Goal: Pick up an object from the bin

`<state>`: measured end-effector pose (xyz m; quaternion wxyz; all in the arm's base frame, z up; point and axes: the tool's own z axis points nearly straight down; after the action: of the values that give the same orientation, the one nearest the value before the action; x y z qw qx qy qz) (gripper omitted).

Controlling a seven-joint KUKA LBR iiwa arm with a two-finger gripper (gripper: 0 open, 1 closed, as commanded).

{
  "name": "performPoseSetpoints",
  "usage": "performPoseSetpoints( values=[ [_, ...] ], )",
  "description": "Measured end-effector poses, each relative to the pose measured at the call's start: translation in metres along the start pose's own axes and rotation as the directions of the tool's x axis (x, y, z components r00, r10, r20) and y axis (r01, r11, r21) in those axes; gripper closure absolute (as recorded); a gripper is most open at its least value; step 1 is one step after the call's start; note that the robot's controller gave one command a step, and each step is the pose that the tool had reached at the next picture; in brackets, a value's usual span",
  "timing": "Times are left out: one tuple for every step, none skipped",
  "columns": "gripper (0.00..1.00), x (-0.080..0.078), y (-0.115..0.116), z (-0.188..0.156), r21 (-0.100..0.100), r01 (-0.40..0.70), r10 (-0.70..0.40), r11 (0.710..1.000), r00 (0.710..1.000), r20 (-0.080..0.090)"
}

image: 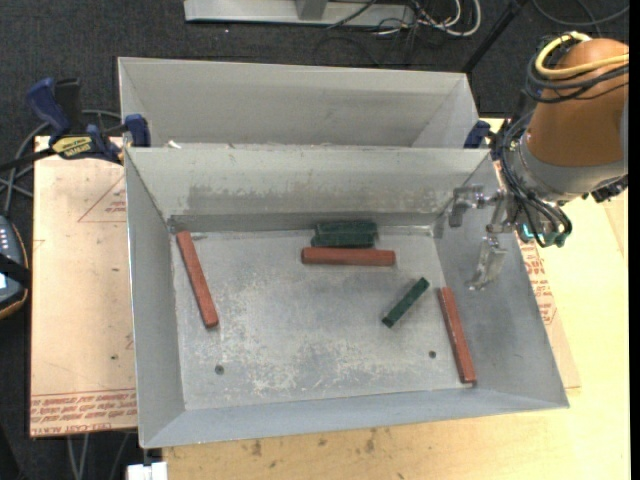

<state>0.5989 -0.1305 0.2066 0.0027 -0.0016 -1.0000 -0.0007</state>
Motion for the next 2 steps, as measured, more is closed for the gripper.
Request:
performPoseSetpoints(
  values=[
    [0.00, -0.022, 0.000, 0.133, -0.001, 0.242, -0.242, 0.970, 0.970, 0.003],
    [0.00, 0.010, 0.029, 0.137, 0.002, 0.523, -0.523, 0.852, 0.852, 0.005]
  ],
)
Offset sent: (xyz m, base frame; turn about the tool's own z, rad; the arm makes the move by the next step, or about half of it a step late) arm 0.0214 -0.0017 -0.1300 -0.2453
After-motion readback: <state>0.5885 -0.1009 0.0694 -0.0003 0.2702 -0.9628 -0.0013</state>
